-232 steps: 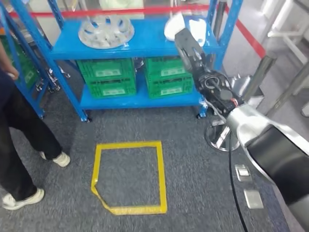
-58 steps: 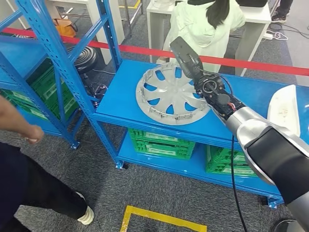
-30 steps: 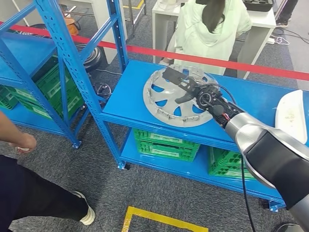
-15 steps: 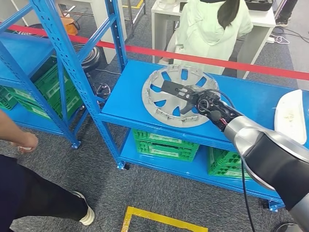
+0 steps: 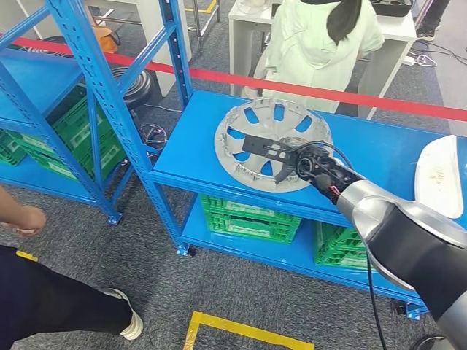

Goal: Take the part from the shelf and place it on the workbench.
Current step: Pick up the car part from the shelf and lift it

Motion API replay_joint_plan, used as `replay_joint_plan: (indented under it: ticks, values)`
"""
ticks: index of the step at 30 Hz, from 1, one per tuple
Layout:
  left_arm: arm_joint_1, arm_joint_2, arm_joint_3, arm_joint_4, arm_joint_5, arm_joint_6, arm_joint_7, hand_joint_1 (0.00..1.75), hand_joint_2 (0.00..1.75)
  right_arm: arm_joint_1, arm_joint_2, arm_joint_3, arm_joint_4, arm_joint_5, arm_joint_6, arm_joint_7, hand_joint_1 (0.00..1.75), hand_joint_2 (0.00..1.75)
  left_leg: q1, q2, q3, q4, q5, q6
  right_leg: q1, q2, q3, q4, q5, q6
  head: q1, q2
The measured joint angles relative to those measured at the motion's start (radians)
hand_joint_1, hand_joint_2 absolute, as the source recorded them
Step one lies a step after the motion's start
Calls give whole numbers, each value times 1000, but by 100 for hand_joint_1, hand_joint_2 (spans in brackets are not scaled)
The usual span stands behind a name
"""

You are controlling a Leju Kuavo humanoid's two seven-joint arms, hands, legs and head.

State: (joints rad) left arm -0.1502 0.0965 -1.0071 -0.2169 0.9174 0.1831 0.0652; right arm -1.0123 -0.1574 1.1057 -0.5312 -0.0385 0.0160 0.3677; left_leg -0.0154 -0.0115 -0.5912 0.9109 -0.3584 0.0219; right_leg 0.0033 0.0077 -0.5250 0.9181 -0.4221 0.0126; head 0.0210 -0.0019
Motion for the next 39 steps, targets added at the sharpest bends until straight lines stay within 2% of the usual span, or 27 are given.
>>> replay_joint_plan:
  ticks: [6,11,14,26,39]
  values:
    - [0,0,0,0,0,0,0,0,0,0,1,11,2,3,-13,-12,0,175,0,0,0,0,0,0,0,0,0,0,0,0,0,0]
    - [0,0,0,0,4,0,-7,0,0,-2,4,9,-2,9,-124,-81,0,175,0,0,0,0,0,0,0,0,0,0,0,0,0,0]
    - [0,1,0,0,6,0,-13,0,0,-4,5,-2,-17,7,-144,-96,0,175,0,0,0,0,0,0,0,0,0,0,0,0,0,0]
    - [0,4,0,0,9,0,-14,0,0,2,6,-25,-41,40,-64,-84,0,175,0,0,0,0,0,0,0,0,0,0,0,0,-1,0]
    - [0,6,-2,0,6,0,-13,0,0,25,6,-31,-32,40,-58,-87,0,175,0,0,0,0,0,0,0,0,0,0,0,0,-1,0]
